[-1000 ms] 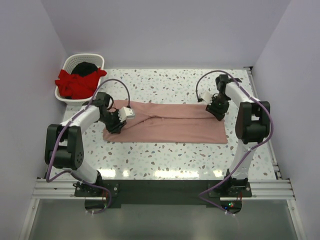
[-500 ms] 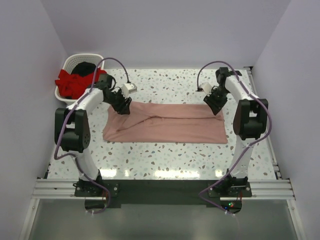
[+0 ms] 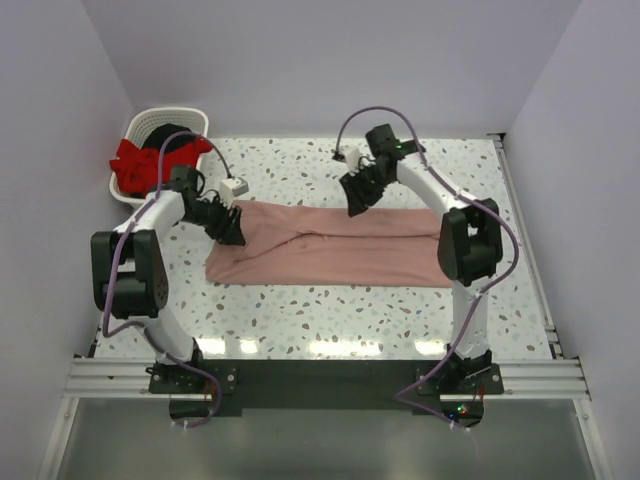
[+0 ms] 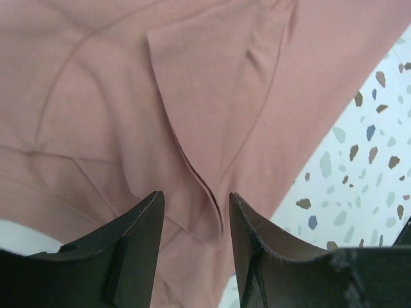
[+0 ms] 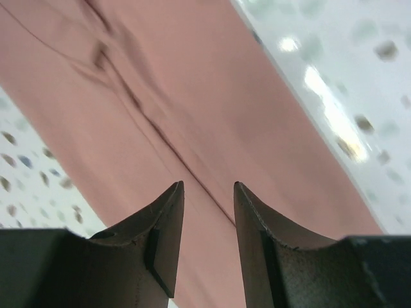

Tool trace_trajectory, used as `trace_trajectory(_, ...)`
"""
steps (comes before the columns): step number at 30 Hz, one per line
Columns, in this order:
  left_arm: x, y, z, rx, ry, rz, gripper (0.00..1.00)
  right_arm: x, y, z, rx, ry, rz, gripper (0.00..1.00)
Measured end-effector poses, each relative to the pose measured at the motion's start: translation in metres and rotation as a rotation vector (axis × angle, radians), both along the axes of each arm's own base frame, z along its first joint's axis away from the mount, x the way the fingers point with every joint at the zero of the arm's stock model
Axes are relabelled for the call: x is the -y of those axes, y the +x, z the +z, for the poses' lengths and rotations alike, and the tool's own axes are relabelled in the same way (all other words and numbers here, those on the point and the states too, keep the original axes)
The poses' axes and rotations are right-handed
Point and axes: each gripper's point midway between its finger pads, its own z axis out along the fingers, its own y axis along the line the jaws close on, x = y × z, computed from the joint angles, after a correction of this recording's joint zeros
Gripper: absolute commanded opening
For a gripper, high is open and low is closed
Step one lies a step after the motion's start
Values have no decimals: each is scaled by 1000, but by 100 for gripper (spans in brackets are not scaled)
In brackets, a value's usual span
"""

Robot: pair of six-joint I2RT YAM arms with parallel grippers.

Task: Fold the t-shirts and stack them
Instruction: Fold the tshirt

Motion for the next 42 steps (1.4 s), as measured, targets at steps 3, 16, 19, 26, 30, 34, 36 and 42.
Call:
trace_trajectory(3,-4,-25,2,4,9,-9,51,-63,-7,9,39,80,39,43)
trace_trajectory(16,-3,-53,-15,-26,20,-32,52,-201,15,-35,35,249,-10,44)
trace_trajectory(19,-4,-52,-18,-21,28,-29,53,-208,18,-49,12,250,-30,44)
trace_trajectory(26,-8,-50,-22,-15,50,-24,53,-223,14,-51,4,268,-27,44)
trace_trajectory(30,-9,-49,-24,-17,57,-22,52,-234,8,-48,15,280,-3,44)
trace_trajectory(34,-10,-49,-26,-19,60,-21,52,-241,0,-48,13,279,15,42)
trace_trajectory(36,-10,-48,-27,-19,62,-21,51,-244,-1,-47,15,281,21,39)
trace_trajectory(42,-11,-49,-29,-20,69,-21,42,-246,-1,-45,24,281,32,20)
